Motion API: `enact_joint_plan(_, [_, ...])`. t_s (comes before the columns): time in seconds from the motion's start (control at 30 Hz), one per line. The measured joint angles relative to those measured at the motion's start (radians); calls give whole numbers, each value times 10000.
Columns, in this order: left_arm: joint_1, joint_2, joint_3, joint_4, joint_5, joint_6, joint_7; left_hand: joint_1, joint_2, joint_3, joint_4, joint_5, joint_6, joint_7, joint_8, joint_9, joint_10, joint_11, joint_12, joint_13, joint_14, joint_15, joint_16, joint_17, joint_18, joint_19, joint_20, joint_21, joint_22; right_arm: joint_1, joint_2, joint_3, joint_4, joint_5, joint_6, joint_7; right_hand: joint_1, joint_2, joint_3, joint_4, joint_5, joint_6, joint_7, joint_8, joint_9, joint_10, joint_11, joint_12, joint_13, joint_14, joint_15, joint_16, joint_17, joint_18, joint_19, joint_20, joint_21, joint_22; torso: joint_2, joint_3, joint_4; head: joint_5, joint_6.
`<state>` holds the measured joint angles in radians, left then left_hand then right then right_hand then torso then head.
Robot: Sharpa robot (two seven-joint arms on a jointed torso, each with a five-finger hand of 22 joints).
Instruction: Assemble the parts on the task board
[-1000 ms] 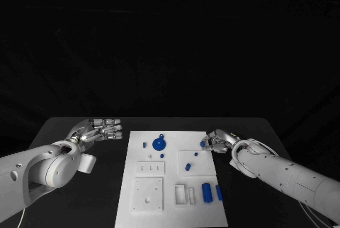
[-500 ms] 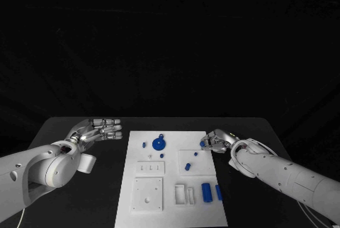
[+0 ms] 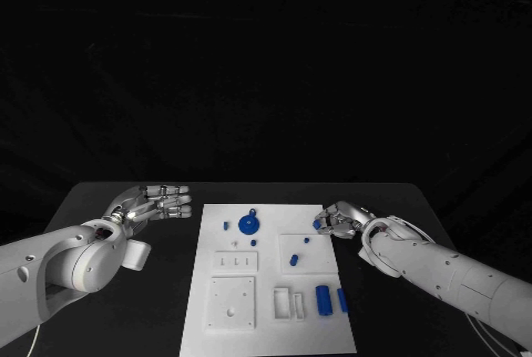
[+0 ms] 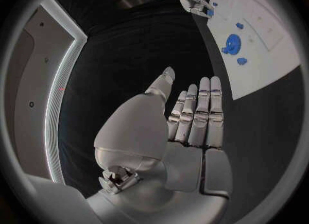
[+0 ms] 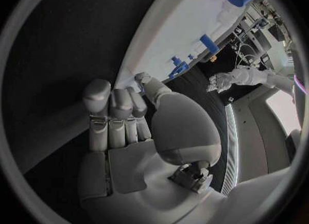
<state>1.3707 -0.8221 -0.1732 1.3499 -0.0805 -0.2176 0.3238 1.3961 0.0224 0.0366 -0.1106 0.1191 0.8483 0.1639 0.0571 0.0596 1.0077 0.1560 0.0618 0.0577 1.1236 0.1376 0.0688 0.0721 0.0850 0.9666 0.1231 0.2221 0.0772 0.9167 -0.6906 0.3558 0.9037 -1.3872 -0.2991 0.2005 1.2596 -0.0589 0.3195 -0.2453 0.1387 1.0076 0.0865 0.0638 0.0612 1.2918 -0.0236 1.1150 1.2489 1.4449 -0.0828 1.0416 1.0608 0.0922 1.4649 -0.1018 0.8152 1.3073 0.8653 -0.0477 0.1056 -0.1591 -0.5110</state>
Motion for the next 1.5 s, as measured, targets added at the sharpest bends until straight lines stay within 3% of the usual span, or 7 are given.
enact_joint_plan(0.2, [-5, 4, 0, -8, -3, 11, -15, 0, 0, 0, 0, 0, 0, 0, 0, 0, 0, 0, 0, 0, 0, 0, 0, 0, 0, 0, 0, 0, 0, 0, 12, 0, -15, 0, 19, 2, 57, -57, 138, -87, 48, -103, -41, 0, 0, -16, -88, 0, -1, 19, -50, 0, 0, 0, 17, -90, 0, 1, -7, 0, 4, 0, -8])
enact_joint_plan(0.43, [-6, 7, 0, -14, -5, 30, -31, 0, 0, 0, 0, 0, 0, 0, 0, 1, 0, 0, 0, 0, 0, 0, 0, 0, 0, 0, 0, 0, 0, 3, 52, 3, -49, 0, 22, 10, 57, -57, 217, -87, 32, -93, -51, 0, -2, -17, -89, 0, -1, 30, -61, 0, 19, -1, 18, -91, 0, 8, -8, 6, 1, -1, 0])
enact_joint_plan(0.5, [-6, 10, 0, -17, -6, 40, -36, 0, 0, 0, 0, 0, -50, -1, 0, 1, 0, 0, 0, 0, 0, 0, 0, 0, 0, 0, 0, 0, 0, 6, 66, 5, -66, 0, 21, 14, 57, -57, 217, -87, -31, -68, -75, 0, -4, -17, -90, 0, -1, 53, -84, 0, 26, -105, 18, -91, 0, 8, -8, 6, 0, -5, 2])
enact_joint_plan(0.9, [-11, 28, 0, -42, -9, 101, -77, 0, 0, 0, 0, 0, -97, 13, 0, 2, 0, 0, 0, -1, 0, 0, 0, 0, 0, 0, 0, 0, 0, 18, 152, 13, -152, 0, 18, 51, 56, -57, 296, -53, -113, -66, -78, -1, 4, -17, -89, 0, 19, 18, -119, 0, 27, -100, 17, -90, 0, 6, -8, 4, 1, -7, -6])
enact_joint_plan(1.33, [-12, 40, 0, -57, -12, 150, -114, 0, 0, 0, 0, 0, -133, -24, 0, -8, -35, -36, 0, -1, 0, 0, 0, 0, 0, 0, 0, 0, 0, 26, 240, 18, -205, 0, 11, 99, 80, 78, 355, -58, -242, 15, -159, -2, 2, 20, -125, 0, 49, 18, -118, 0, 54, -91, 17, -89, 40, 5, -2, 4, 5, 11, -18])
enact_joint_plan(1.5, [-12, 53, -1, -68, -13, 169, -132, 0, 0, 0, 0, 0, -150, -6, 0, -7, -35, -36, 0, 0, 0, 0, 0, 0, 0, 0, 0, 0, 0, 28, 264, 18, -226, 0, 5, 116, 44, 145, 383, -30, -491, 174, -124, -4, 1, 21, -123, 0, 62, 17, -117, 0, 54, -90, 17, -88, 41, 4, -3, 3, 2, 18, -30])
